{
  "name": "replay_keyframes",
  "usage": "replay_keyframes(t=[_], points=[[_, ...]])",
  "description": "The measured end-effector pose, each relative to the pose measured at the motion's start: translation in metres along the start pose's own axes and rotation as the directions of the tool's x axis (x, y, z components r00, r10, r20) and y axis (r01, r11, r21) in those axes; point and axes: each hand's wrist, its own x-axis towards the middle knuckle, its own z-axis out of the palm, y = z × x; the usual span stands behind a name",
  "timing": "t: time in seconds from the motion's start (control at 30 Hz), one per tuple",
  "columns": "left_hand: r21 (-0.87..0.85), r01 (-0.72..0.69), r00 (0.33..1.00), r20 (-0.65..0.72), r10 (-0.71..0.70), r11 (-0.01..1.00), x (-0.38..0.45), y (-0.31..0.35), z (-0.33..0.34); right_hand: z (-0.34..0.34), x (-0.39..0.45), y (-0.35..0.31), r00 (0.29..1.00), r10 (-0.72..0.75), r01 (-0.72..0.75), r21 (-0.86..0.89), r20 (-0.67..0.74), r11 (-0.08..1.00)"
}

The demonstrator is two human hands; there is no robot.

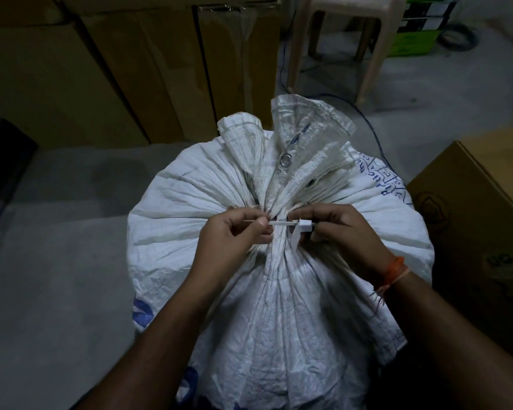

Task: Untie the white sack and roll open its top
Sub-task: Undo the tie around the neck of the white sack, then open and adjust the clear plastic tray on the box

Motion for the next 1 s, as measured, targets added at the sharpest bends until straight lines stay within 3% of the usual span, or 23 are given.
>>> replay_keyframes(t=[0.07, 0.13, 0.27, 0.4, 0.63, 0.7, 0.83, 0.93, 1.0], points=[[0.028, -0.017, 1.000, 0.022, 0.016, 0.999, 0.000, -0.003, -0.002, 0.002, 0.000, -0.002, 0.995, 0.086, -0.078, 0.140, -0.048, 0.987], [0.026, -0.006, 1.000, 0.016, 0.005, 1.000, 0.000, -0.003, -0.001, 0.003, 0.001, 0.000, 0.985, 0.141, -0.122, 0.171, -0.105, 0.978], [0.021, 0.029, 0.998, -0.055, -0.028, 0.999, 0.001, -0.003, -0.001, -0.003, 0.004, 0.011, 0.981, 0.127, -0.115, 0.090, -0.146, 0.989], [0.157, 0.011, 0.998, -0.062, -0.001, 0.988, -0.001, -0.007, -0.008, -0.009, 0.002, 0.013, 0.981, 0.100, -0.096, 0.032, -0.167, 0.995], [0.313, -0.031, 0.989, -0.131, 0.075, 0.949, -0.021, 0.001, -0.009, -0.022, -0.011, 0.009, 0.937, 0.044, -0.076, -0.078, -0.347, 0.994], [0.398, -0.068, 0.968, -0.196, 0.157, 0.915, -0.036, 0.009, -0.008, -0.023, -0.020, 0.007, 0.935, -0.009, -0.055, -0.172, -0.354, 0.984], [0.700, -0.193, 0.850, -0.231, 0.474, 0.688, -0.068, 0.030, -0.002, -0.022, -0.040, -0.001, 0.927, -0.072, -0.053, -0.319, -0.367, 0.946], [0.772, -0.358, 0.738, -0.111, 0.666, 0.526, -0.091, 0.044, 0.008, -0.024, -0.056, -0.009, 0.917, -0.050, -0.080, -0.304, -0.397, 0.949], [0.702, -0.456, 0.751, -0.026, 0.660, 0.547, -0.105, 0.049, 0.021, -0.027, -0.068, -0.011, 0.909, -0.040, -0.083, -0.275, -0.416, 0.958]])
